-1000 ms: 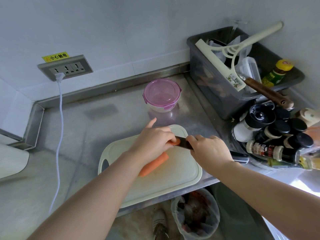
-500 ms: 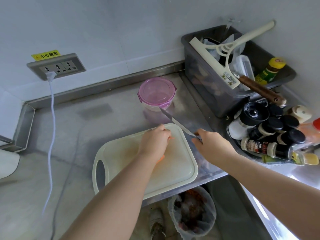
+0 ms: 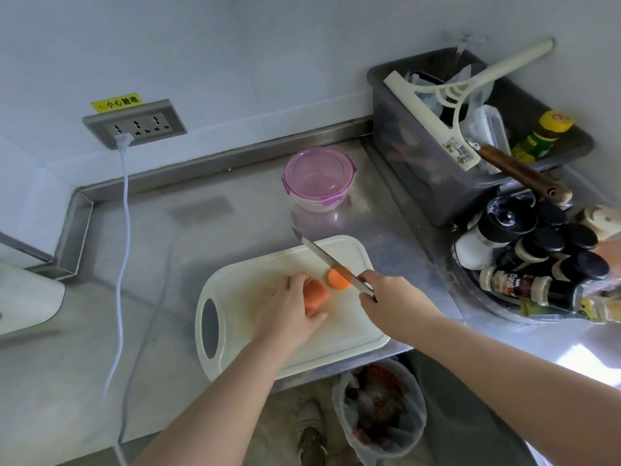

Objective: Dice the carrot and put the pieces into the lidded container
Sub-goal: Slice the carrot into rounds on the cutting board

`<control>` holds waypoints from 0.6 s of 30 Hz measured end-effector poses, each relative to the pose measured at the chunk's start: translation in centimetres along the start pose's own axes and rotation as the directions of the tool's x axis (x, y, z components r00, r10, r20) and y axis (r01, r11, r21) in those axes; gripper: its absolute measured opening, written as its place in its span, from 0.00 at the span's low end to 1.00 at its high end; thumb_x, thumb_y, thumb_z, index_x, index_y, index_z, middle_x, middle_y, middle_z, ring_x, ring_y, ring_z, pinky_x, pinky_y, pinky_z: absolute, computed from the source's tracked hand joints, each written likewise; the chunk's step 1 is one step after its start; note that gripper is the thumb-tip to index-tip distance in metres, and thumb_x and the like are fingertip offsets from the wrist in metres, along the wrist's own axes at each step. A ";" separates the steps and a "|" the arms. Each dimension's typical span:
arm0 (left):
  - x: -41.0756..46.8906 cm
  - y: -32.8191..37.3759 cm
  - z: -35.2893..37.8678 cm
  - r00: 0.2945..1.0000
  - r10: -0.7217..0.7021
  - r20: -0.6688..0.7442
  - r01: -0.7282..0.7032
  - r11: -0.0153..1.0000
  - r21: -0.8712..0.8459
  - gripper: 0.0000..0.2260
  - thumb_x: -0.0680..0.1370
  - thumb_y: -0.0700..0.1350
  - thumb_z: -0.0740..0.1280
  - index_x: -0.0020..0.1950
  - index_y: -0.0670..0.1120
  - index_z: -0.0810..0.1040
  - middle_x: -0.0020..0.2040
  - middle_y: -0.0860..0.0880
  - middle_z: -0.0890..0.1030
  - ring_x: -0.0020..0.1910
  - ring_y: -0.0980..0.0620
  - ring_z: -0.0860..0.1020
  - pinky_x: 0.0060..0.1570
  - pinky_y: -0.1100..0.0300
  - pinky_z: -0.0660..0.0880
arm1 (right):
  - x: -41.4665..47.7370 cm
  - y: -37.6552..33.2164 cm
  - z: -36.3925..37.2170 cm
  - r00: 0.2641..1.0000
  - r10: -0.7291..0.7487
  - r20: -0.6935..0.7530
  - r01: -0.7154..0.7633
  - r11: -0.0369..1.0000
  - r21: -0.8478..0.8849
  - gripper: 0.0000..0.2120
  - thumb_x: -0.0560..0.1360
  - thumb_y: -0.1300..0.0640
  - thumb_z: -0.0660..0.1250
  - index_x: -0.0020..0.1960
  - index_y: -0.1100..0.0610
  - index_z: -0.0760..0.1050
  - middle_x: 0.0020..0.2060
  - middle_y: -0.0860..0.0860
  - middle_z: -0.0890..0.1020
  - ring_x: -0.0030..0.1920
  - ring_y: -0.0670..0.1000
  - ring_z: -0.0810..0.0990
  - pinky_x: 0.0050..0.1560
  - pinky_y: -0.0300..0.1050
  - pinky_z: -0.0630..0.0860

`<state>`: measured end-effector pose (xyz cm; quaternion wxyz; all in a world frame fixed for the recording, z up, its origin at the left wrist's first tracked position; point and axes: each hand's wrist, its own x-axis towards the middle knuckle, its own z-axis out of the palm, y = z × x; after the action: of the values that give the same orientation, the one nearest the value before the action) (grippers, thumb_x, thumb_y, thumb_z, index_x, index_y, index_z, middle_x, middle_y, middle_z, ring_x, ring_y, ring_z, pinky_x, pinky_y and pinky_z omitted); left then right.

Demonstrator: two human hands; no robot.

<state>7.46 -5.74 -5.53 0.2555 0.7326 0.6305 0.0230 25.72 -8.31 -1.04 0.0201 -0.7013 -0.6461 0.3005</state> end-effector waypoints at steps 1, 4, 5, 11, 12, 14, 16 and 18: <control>-0.2 -0.1 0.3 1.000 -0.011 -0.015 0.011 0.999 0.036 0.22 0.74 0.52 0.68 0.66 0.51 0.66 0.63 0.50 0.72 0.58 0.44 0.75 0.52 0.52 0.74 | 0.0 -0.3 0.5 1.000 -0.012 0.012 0.012 1.000 -0.012 0.13 0.79 0.57 0.54 0.62 0.55 0.68 0.35 0.50 0.73 0.34 0.54 0.72 0.33 0.44 0.68; -0.4 -0.5 0.3 0.997 -0.030 -0.073 0.030 1.000 -0.006 0.18 0.75 0.48 0.66 0.64 0.51 0.68 0.61 0.49 0.75 0.57 0.45 0.76 0.50 0.53 0.74 | 0.2 -1.0 1.5 0.999 -0.031 0.020 0.032 0.998 -0.047 0.12 0.80 0.57 0.53 0.61 0.56 0.68 0.34 0.50 0.70 0.33 0.54 0.71 0.33 0.44 0.67; -0.4 -0.7 0.4 0.996 -0.038 -0.077 0.036 0.999 -0.033 0.18 0.75 0.48 0.67 0.64 0.51 0.68 0.61 0.50 0.76 0.57 0.45 0.77 0.51 0.52 0.75 | 0.2 -1.1 1.8 0.999 -0.032 0.030 0.033 0.998 -0.053 0.13 0.80 0.57 0.53 0.62 0.56 0.68 0.36 0.51 0.72 0.37 0.56 0.72 0.36 0.45 0.68; -1.2 0.0 -0.1 0.993 -0.062 -0.098 0.052 0.994 -0.100 0.19 0.74 0.52 0.68 0.63 0.53 0.68 0.58 0.51 0.76 0.56 0.46 0.76 0.48 0.53 0.74 | 0.4 -1.0 3.4 0.993 -0.035 0.108 0.043 0.996 -0.073 0.12 0.81 0.56 0.52 0.61 0.57 0.67 0.41 0.53 0.74 0.39 0.57 0.74 0.36 0.45 0.68; -1.3 0.0 -0.1 0.992 -0.067 -0.107 0.053 0.991 -0.122 0.18 0.75 0.52 0.67 0.63 0.53 0.69 0.57 0.51 0.76 0.55 0.47 0.77 0.48 0.54 0.74 | 0.4 -0.9 3.5 0.993 -0.043 0.111 0.051 0.996 -0.075 0.12 0.82 0.56 0.51 0.61 0.57 0.67 0.40 0.53 0.74 0.39 0.57 0.74 0.33 0.45 0.67; -1.4 0.0 -0.1 0.989 -0.081 -0.123 0.057 0.981 -0.185 0.16 0.75 0.52 0.68 0.61 0.53 0.71 0.57 0.52 0.77 0.54 0.48 0.77 0.48 0.55 0.74 | 0.5 -0.7 3.3 0.995 -0.061 0.081 0.068 0.993 -0.092 0.12 0.82 0.57 0.50 0.62 0.57 0.67 0.39 0.53 0.73 0.38 0.57 0.74 0.29 0.44 0.63; -1.3 -0.3 -0.1 0.986 -0.096 -0.135 0.064 0.972 -0.226 0.15 0.75 0.53 0.69 0.59 0.51 0.73 0.56 0.52 0.78 0.54 0.50 0.78 0.49 0.56 0.75 | 0.2 -0.9 2.9 0.996 -0.083 0.017 0.084 0.988 -0.129 0.13 0.82 0.59 0.51 0.65 0.57 0.65 0.38 0.52 0.73 0.36 0.57 0.73 0.27 0.45 0.62; -1.2 -0.4 0.0 0.984 -0.102 -0.148 0.066 0.971 -0.231 0.14 0.74 0.52 0.70 0.58 0.51 0.75 0.55 0.52 0.79 0.53 0.50 0.79 0.48 0.58 0.74 | -0.2 -1.3 2.5 0.993 -0.118 -0.032 0.110 0.978 -0.178 0.16 0.81 0.61 0.52 0.68 0.56 0.63 0.37 0.51 0.72 0.35 0.56 0.72 0.28 0.44 0.64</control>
<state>6.86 -6.82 -5.36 0.2866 0.6673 0.6727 0.1416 23.49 -9.15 -2.44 -0.0113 -0.6683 -0.7087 0.2256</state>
